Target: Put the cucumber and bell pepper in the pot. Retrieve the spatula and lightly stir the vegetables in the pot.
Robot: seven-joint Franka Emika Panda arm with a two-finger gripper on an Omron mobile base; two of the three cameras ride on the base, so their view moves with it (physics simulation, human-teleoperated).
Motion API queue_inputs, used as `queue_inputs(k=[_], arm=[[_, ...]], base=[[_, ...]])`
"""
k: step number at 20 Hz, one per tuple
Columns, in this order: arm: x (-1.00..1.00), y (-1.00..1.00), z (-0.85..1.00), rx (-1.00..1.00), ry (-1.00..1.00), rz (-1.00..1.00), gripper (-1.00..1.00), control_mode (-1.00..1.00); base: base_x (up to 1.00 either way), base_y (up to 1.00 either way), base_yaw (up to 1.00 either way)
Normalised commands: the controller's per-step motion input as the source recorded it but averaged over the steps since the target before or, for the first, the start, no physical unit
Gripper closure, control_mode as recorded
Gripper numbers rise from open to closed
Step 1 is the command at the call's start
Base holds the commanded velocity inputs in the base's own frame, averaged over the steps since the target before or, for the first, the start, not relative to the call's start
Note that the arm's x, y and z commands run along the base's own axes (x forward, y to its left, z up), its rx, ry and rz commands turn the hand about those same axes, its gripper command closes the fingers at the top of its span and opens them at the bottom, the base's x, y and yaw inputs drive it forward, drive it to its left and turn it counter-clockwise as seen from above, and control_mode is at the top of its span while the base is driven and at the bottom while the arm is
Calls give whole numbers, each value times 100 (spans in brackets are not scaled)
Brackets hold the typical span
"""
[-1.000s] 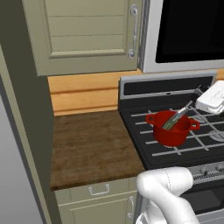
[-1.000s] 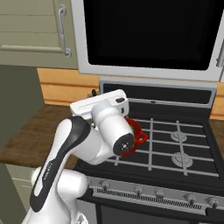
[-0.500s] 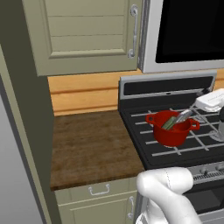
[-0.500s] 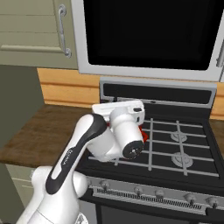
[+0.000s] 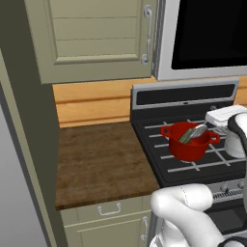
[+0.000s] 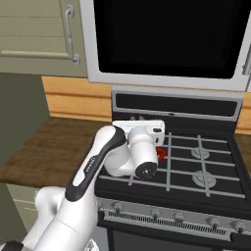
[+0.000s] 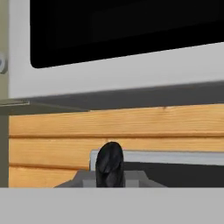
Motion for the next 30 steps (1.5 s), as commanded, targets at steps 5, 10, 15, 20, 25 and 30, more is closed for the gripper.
queue_inputs(k=[5,10,15,20,25,30], arm=[[50,-5,-38,2,1,-8,100,-100],[37,-4,-37,4,7,-6,100,-100],[28,-4,-30,4,8,-5,100,-100],[10,-3,-43,1,3,-4,100,-100],[-23,-13,-48,0,-2,0,100,-100],[-27,-4,-28,7,-12,5,100,-100]], base=[[0,0,0],[0,0,0],[0,0,0],[0,0,0],[0,0,0],[0,0,0]])
